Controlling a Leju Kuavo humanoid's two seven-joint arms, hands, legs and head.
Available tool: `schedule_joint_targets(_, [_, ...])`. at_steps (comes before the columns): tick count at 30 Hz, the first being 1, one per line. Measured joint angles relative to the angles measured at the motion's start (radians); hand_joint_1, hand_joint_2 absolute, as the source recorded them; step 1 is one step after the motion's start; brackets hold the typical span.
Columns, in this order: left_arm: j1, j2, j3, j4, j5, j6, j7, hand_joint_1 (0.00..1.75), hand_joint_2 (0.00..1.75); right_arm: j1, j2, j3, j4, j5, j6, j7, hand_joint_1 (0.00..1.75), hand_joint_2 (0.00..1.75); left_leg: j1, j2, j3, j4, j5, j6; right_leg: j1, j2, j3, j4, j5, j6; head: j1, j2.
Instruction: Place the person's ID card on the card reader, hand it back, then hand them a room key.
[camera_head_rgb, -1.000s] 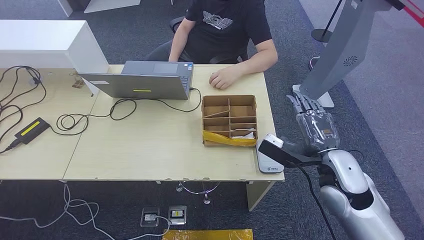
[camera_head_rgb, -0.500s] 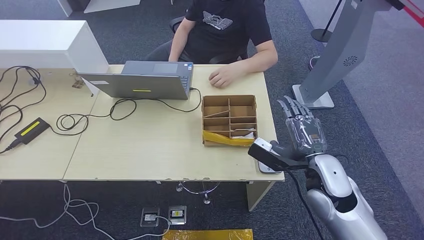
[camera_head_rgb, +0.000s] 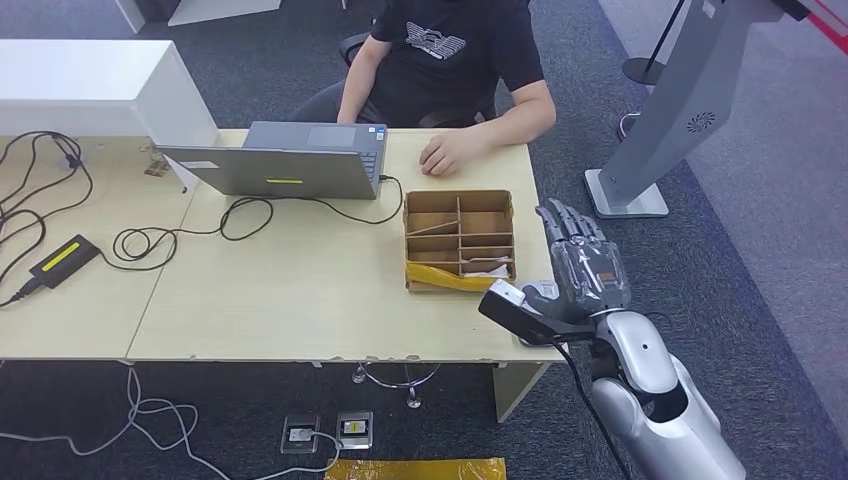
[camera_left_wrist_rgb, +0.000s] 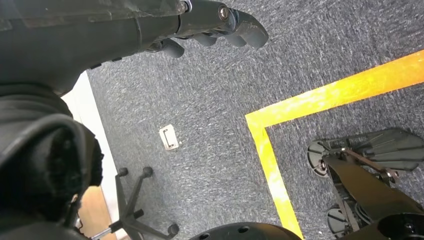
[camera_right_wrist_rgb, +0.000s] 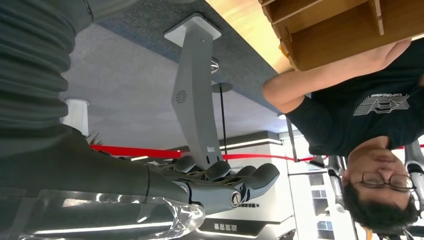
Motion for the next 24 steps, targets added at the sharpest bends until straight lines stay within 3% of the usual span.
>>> schedule_joint_targets(24, [0.000,-0.018,0.000,0.000,0.018,0.004,0.031,0.00,0.00,-0.020,0.098,0.038,0.121,0.043,0.017,-0.017,0.00,1.75,0.000,0.000,-0.001,0.000,0.000,0.000,0.000,0.000,-0.001,0.000,0.000,0.000,0.000,0.000])
